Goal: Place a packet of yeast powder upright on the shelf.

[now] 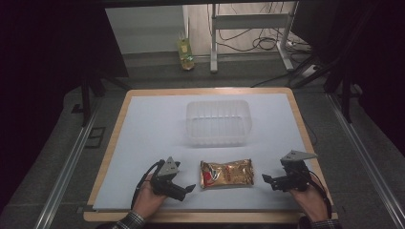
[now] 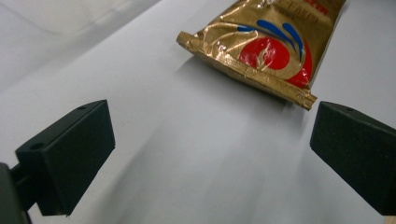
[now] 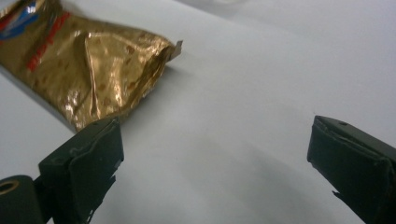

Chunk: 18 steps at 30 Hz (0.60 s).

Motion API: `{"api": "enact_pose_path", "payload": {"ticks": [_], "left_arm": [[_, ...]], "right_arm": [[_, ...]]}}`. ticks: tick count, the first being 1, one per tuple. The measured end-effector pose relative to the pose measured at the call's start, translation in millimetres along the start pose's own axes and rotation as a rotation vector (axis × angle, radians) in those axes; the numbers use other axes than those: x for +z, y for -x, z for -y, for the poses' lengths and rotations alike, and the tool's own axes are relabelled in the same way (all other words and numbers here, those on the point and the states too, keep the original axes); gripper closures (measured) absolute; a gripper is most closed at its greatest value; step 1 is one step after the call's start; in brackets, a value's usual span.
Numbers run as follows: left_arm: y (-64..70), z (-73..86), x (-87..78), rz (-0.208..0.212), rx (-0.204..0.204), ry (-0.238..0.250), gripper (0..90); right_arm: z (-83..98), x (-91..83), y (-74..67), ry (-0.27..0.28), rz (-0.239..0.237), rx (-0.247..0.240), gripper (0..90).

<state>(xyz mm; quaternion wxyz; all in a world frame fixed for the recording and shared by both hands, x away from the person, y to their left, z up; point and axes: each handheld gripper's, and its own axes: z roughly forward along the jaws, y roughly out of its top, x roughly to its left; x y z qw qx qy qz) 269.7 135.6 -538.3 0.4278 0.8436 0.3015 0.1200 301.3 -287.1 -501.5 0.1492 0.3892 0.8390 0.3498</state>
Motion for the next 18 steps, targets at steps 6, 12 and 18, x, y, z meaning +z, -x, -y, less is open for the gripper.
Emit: {"api": "enact_pose_path", "payload": {"ticks": [6,12,18], "left_arm": [[-0.4,-0.2,1.3,0.007,-0.002,0.008,0.0],[3.5,-1.5,7.3,-0.001,0.034,-0.044,0.0],[1.7,-3.2,4.8,0.013,0.001,-0.035,0.5]], "right_arm": [[6.1,3.1,2.0,-0.037,0.029,-0.038,2.3],[6.7,4.4,0.7,-0.041,0.035,-0.045,1.4],[6.5,4.2,0.6,-0.039,0.05,-0.047,1.4]]}}
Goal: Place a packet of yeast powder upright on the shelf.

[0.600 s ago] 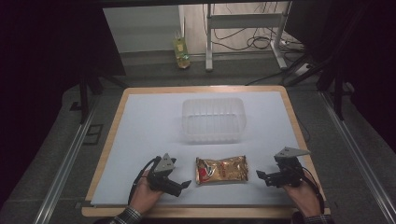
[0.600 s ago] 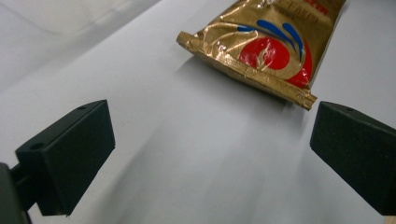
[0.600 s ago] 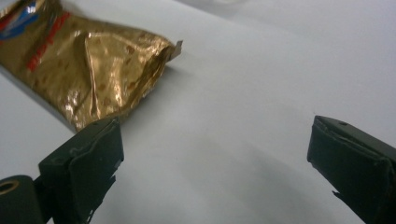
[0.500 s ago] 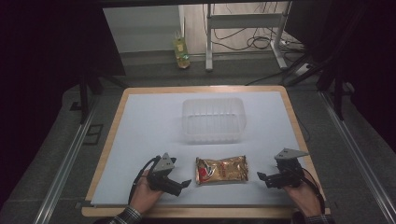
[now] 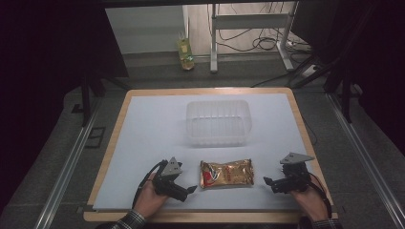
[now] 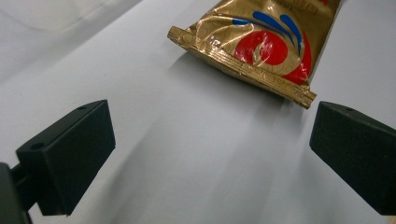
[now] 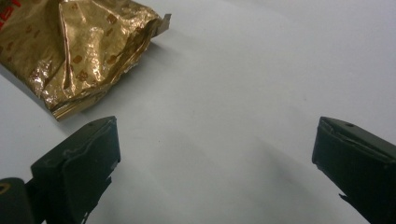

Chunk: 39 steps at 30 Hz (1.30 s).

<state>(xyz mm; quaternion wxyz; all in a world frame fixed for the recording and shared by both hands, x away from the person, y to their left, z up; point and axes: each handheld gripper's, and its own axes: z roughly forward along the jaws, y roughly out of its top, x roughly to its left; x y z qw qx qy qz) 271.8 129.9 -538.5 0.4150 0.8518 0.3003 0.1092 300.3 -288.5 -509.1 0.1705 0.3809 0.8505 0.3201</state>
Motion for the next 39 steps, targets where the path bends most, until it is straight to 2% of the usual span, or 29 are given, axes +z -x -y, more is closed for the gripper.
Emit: {"api": "enact_pose_path", "payload": {"ticks": [5,7,11,15,17,20,21,22,23,25,28,30,31,33,34,36,38,39], "left_arm": [[-0.4,-2.2,-0.9,0.004,-0.016,0.0,0.7],[-0.2,-3.6,-1.5,0.022,-0.029,0.003,1.0],[0.4,-6.2,-2.4,0.023,-0.026,0.0,2.3],[1.4,-9.7,-5.3,0.02,-0.028,0.016,7.4],[1.9,-12.0,-7.5,0.037,-0.013,0.026,15.6],[3.2,-13.5,-7.6,0.041,0.001,0.025,20.3],[3.9,-14.3,-7.7,0.042,0.01,0.027,27.2],[4.4,-15.1,-7.8,0.047,0.013,0.031,27.2],[4.7,-16.0,-7.8,0.055,0.014,0.035,33.4],[5.7,-18.4,-7.1,0.078,0.02,0.045,38.7],[6.9,-19.8,-5.9,0.092,0.019,0.05,43.1],[7.9,-22.0,-4.5,0.106,0.024,0.061,49.5],[8.5,-23.1,-3.4,0.111,0.027,0.068,49.5],[10.1,-25.6,-0.6,0.116,0.037,0.08,56.6],[10.5,-26.9,1.0,0.125,0.042,0.083,56.6],[12.2,-29.2,4.7,0.141,0.058,0.081,67.1],[14.2,-30.5,8.0,0.139,0.082,0.071,70.1],[15.0,-31.0,9.6,0.14,0.092,0.069,77.8]], "right_arm": [[0.7,-0.6,2.2,0.008,-0.004,0.016,1.3],[0.8,-0.6,2.8,0.008,0.002,0.028,1.4],[0.9,-0.3,2.8,0.005,0.002,0.029,1.4],[1.0,0.4,2.6,-0.001,0.002,0.028,1.4],[1.0,0.0,2.8,0.001,0.005,0.029,1.4],[1.2,0.2,2.8,-0.001,0.007,0.028,1.4],[1.3,0.4,2.5,-0.002,0.008,0.027,1.4],[1.3,0.4,2.5,-0.002,0.008,0.027,1.4],[1.2,0.1,2.5,0.0,0.008,0.025,1.4],[1.1,0.1,2.6,0.001,0.007,0.026,1.4],[1.1,0.2,2.7,0.0,0.006,0.027,1.4],[1.0,0.7,2.5,0.0,0.004,0.03,1.4],[0.9,0.9,2.4,-0.001,0.004,0.03,1.4],[0.4,1.9,1.8,-0.003,0.001,0.028,1.4],[0.4,1.9,1.8,-0.003,0.001,0.028,1.4],[0.1,2.3,1.5,-0.005,0.003,0.026,1.4],[0.1,3.3,2.1,-0.013,0.008,0.02,1.5],[0.3,3.9,2.5,-0.018,0.005,0.022,1.6]]}}
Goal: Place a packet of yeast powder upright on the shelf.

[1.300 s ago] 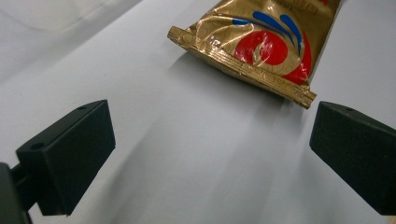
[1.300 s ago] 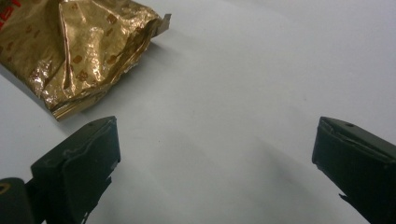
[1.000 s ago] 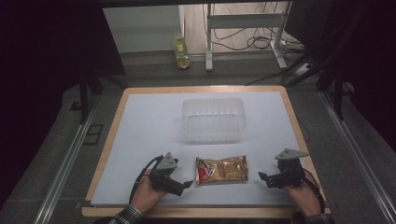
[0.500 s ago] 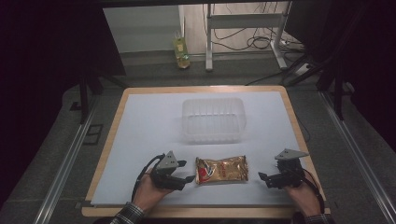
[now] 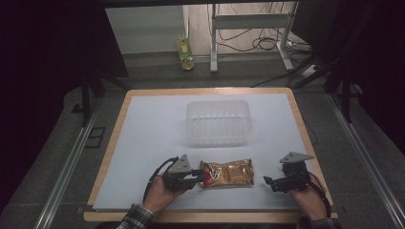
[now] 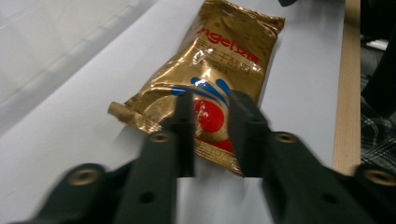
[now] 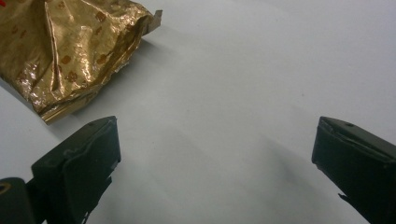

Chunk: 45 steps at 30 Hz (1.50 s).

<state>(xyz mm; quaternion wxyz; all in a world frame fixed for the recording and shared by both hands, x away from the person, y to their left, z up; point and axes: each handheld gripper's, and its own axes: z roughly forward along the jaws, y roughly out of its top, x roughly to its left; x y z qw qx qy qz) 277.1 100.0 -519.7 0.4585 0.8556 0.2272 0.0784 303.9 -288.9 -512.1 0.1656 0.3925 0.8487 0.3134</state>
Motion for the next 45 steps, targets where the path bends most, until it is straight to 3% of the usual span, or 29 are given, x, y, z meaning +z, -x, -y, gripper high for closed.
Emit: {"api": "enact_pose_path", "payload": {"ticks": [5,10,14,17,20,29,31,33,34,35,45], "left_arm": [[3.7,-4.2,8.5,-0.008,0.022,0.003,89.2],[3.8,-4.0,17.8,0.009,0.005,0.025,89.1],[2.6,0.8,28.8,0.01,-0.004,0.006,89.2],[1.3,0.9,28.9,0.015,-0.008,-0.005,89.4],[2.1,0.4,27.8,-0.012,0.008,-0.029,89.5],[0.4,4.5,25.2,-0.037,-0.001,-0.048,89.7],[0.4,6.7,24.7,-0.06,0.005,-0.065,89.7],[0.7,10.8,26.6,-0.085,0.032,-0.124,89.7],[1.9,10.9,26.8,-0.088,0.017,-0.118,89.7],[1.9,10.3,26.8,-0.091,0.031,-0.127,89.7],[-1.0,11.3,26.6,-0.073,0.015,-0.12,89.6]], "right_arm": [[-0.6,-0.3,-0.4,0.004,0.001,0.0,1.7],[-1.0,1.1,-1.2,-0.003,-0.001,0.0,1.7],[-0.9,2.4,-1.3,-0.014,-0.003,0.002,1.8],[-0.8,2.7,-1.3,-0.016,-0.002,0.002,1.9],[-0.7,2.8,-1.8,-0.017,-0.004,0.001,1.9],[-1.3,0.6,-5.4,-0.017,-0.024,-0.006,2.1],[-1.0,0.4,-7.0,-0.014,-0.033,-0.004,2.1],[-1.0,0.5,-7.2,-0.014,-0.039,-0.004,2.1],[-1.1,0.5,-7.3,-0.013,-0.043,-0.004,2.1],[-1.2,0.5,-7.5,-0.013,-0.046,-0.005,2.1],[-3.2,2.7,-13.3,-0.011,-0.115,-0.002,2.0]]}}
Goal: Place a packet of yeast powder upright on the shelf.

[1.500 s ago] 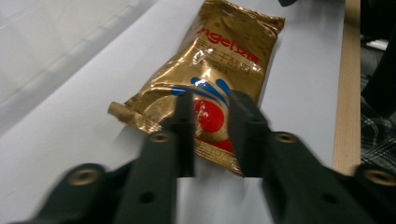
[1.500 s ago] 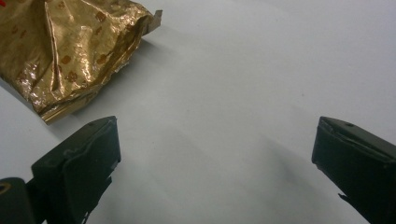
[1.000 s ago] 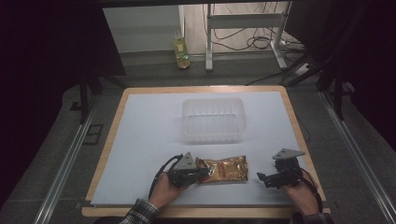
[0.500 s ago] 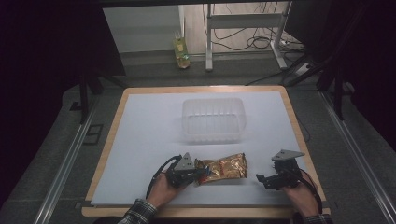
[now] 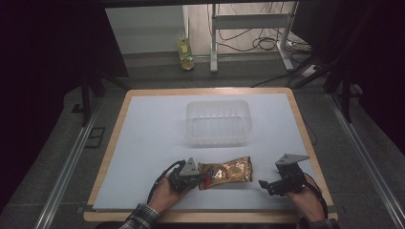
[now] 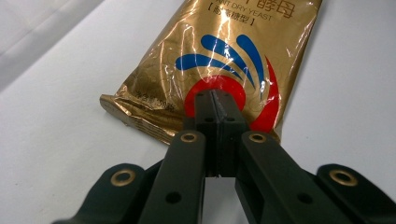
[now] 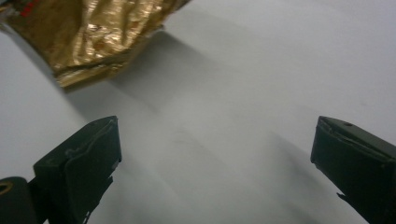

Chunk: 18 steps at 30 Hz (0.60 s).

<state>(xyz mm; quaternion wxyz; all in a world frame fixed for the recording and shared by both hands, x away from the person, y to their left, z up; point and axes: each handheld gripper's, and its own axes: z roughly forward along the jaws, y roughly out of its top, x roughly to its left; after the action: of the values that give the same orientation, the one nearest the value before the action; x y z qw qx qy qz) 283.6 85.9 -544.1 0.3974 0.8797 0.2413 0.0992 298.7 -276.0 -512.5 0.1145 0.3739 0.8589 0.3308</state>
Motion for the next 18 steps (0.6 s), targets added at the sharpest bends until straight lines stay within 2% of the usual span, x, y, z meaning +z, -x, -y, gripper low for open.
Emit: {"api": "enact_pose_path", "payload": {"ticks": [2,3,4,9,11,14,18], "left_arm": [[-0.5,0.1,-0.1,0.003,-0.003,0.0,89.6],[-0.9,0.3,0.1,0.008,-0.012,0.004,89.6],[-0.9,0.3,0.1,0.008,-0.012,0.004,89.6],[-1.9,0.5,0.1,0.013,-0.018,0.004,89.6],[-1.9,0.5,0.1,0.013,-0.019,0.004,89.6],[-2.0,0.5,0.2,0.014,-0.02,0.005,89.6],[-2.3,0.5,0.3,0.017,-0.024,0.006,89.6]], "right_arm": [[-1.1,1.6,-2.3,0.0,-0.016,-0.011,2.0],[-2.5,3.8,-5.1,0.006,-0.042,-0.017,1.9],[-2.5,3.8,-5.1,0.006,-0.042,-0.017,1.9],[-9.8,10.3,-15.2,0.036,-0.123,-0.012,1.7],[-12.8,12.6,-17.7,0.039,-0.138,-0.01,1.7],[-14.9,16.0,-19.7,0.036,-0.152,-0.013,1.7],[-20.0,24.1,-23.2,0.009,-0.194,-0.017,1.7]]}}
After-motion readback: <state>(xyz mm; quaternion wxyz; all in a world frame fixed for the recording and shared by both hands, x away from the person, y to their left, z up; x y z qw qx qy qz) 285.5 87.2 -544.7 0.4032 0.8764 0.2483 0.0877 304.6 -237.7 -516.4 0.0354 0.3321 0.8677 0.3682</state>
